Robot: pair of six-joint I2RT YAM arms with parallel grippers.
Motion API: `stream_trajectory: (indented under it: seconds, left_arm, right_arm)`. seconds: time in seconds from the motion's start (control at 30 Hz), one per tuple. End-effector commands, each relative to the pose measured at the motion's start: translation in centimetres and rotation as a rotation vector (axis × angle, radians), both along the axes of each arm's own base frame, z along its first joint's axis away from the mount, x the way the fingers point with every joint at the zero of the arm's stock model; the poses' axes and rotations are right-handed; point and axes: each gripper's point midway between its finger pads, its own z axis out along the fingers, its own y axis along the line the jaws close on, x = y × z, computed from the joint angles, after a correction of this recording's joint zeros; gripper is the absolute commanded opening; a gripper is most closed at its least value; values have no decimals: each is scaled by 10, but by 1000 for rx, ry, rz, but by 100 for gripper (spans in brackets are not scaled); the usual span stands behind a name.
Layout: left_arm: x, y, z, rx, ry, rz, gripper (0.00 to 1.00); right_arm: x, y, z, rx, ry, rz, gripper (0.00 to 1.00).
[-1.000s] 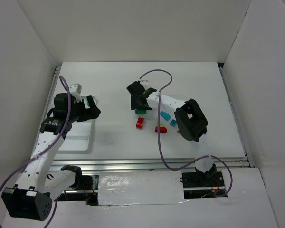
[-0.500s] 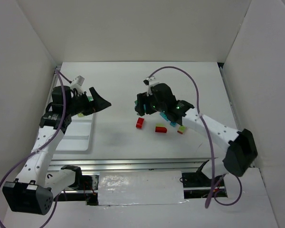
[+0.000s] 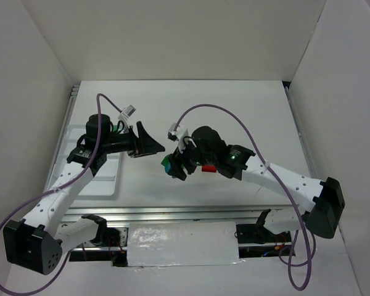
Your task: Sort the legos into containers by color
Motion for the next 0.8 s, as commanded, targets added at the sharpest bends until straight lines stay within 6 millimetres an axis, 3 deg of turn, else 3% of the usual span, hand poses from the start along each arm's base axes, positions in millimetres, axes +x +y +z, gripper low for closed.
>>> stream_trajectory:
  seconds: [0.0,0.13,0.47,0.53,0.57,0.6,0.63,0.73,0.77]
  left_arm:
    - [-9,-8,1,-2,-13,-41,92]
    - [-15,-15,-12,13,18,-69,87]
    - [-23,-30,-21,43,29,-107,72]
    - [-25,-34,-20,38,27,-120,51]
    - [-26,-35,-19,37,24,-125,36]
    - [-25,-35,-20,38,25,-125,5]
    - [-25,-36,-18,38,22,-126,0]
    - [-22,-35,-16,54,11,-114,0]
    - [-21,-34,-16,59,2,-114,0]
  right_arm:
    - [-6,7,32,33,-85,46,0]
    - [-11,13,37,36,-88,72,0]
    - [-8,22,50,53,-147,48,0]
    - [-5,24,48,36,-150,37,0]
    - [-5,26,46,30,-153,33,2]
    - [-4,27,45,26,-154,27,3]
    - [-3,29,45,32,-157,26,4]
    - [-6,30,48,61,-159,36,32]
    - [-7,31,50,76,-155,30,78]
